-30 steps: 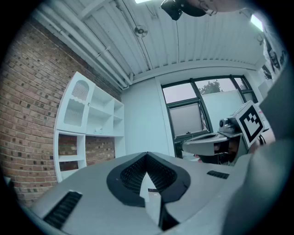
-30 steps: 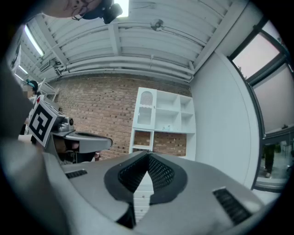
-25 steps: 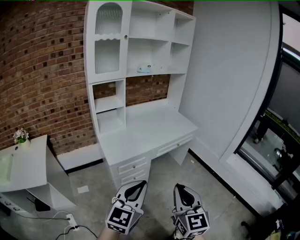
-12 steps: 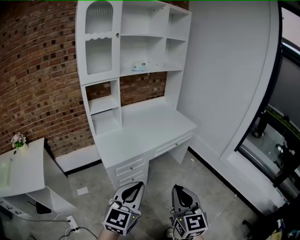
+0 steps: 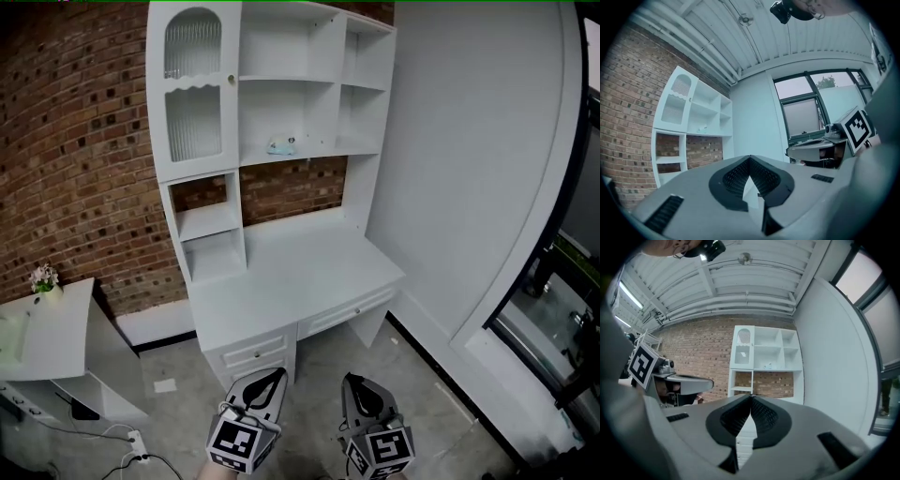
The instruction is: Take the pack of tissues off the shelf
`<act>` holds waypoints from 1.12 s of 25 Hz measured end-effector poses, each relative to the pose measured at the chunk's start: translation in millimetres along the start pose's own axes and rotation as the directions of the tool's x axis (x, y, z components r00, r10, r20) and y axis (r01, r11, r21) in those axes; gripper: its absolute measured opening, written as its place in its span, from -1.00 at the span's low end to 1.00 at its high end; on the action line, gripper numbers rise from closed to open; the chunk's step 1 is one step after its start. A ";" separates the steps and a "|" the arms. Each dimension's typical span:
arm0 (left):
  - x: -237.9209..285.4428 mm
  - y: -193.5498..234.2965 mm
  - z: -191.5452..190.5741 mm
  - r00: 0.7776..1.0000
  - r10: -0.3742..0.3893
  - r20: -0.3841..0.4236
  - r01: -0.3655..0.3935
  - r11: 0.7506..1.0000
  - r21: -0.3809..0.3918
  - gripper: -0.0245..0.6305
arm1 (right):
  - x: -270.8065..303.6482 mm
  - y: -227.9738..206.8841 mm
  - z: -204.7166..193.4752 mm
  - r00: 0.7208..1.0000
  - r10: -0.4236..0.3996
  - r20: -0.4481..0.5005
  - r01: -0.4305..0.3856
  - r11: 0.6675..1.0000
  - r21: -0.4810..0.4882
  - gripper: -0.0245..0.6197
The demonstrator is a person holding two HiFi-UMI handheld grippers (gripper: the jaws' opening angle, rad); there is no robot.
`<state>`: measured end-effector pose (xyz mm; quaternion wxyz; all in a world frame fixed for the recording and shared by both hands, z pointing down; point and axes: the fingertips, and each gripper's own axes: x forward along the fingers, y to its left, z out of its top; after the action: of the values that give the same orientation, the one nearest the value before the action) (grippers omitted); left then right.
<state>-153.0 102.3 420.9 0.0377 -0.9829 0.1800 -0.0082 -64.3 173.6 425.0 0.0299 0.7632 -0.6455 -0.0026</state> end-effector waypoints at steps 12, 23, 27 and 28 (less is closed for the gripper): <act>101.4 -30.6 7.1 0.989 0.145 -0.011 -0.145 0.989 0.004 -0.88 | 41.7 -103.1 2.2 0.981 0.195 -0.014 -0.196 0.979 -0.060 -0.90; 166.8 7.4 -22.3 0.983 0.180 -0.049 -0.181 0.983 -0.016 -0.88 | 112.8 -145.9 -25.1 0.970 0.235 -0.056 -0.238 0.970 -0.055 -0.90; 205.3 40.1 -21.9 0.986 0.162 -0.038 -0.164 0.986 -0.031 -0.88 | 159.1 -159.2 -17.5 0.974 0.223 -0.034 -0.225 0.971 -0.080 -0.90; 216.7 49.8 -21.1 0.986 0.162 -0.030 -0.163 0.986 -0.028 -0.88 | 172.3 -164.1 -15.8 0.975 0.219 -0.032 -0.221 0.972 -0.083 -0.90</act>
<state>31.4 -22.5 438.7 0.0207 -0.9652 0.2600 -0.0160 126.7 31.6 438.7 0.0701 0.6851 -0.7248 -0.0186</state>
